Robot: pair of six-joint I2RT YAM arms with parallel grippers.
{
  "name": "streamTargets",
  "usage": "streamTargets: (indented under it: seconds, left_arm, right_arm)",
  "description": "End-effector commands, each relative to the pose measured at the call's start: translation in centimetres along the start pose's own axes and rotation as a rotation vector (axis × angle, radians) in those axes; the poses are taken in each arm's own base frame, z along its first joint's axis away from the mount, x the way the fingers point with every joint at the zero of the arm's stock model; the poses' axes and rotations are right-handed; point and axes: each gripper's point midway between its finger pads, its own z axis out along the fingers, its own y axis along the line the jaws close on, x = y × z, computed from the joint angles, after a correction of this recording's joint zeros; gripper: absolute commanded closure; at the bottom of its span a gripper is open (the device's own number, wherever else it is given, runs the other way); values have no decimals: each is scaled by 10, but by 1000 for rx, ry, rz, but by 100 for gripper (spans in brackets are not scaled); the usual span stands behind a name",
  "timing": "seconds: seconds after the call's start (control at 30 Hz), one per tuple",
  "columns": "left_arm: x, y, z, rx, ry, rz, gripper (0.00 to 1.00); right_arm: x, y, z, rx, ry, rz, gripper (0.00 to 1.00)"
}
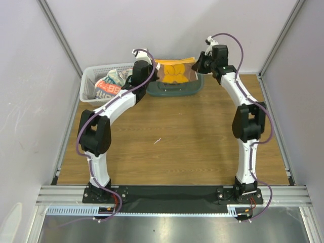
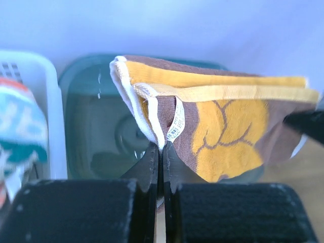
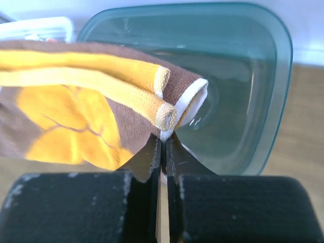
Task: Fold and stack the towels
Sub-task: Neatly place the folded towel into the bin
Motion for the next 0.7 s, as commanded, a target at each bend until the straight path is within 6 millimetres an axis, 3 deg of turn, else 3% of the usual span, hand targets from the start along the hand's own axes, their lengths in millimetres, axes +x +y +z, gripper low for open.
streamTargets:
  seconds: [0.0,0.13,0.23,0.27,0.43,0.67]
  left_arm:
    - [-16,13,31,-42,-78,-27,100]
    - [2,22,65,-78,-55,-42,99]
    - [9,27,76,-91,-43,-52,100]
    - [21,33,81,-106,-24,-53,100]
    - [35,45,87,-134,16,-89,100]
    - [46,51,75,-154,74,-71,100]
  right_arm:
    - [-18,-5,19,-35,-32,-48,100]
    - [-10,-23,48,-23,-32,-46,100]
    - [-12,-27,55,-22,-40,-45,100]
    - [-8,-30,60,-21,-34,-43,100]
    - [6,-40,64,17,9,-27,100]
    - [32,-47,52,60,120,-2,100]
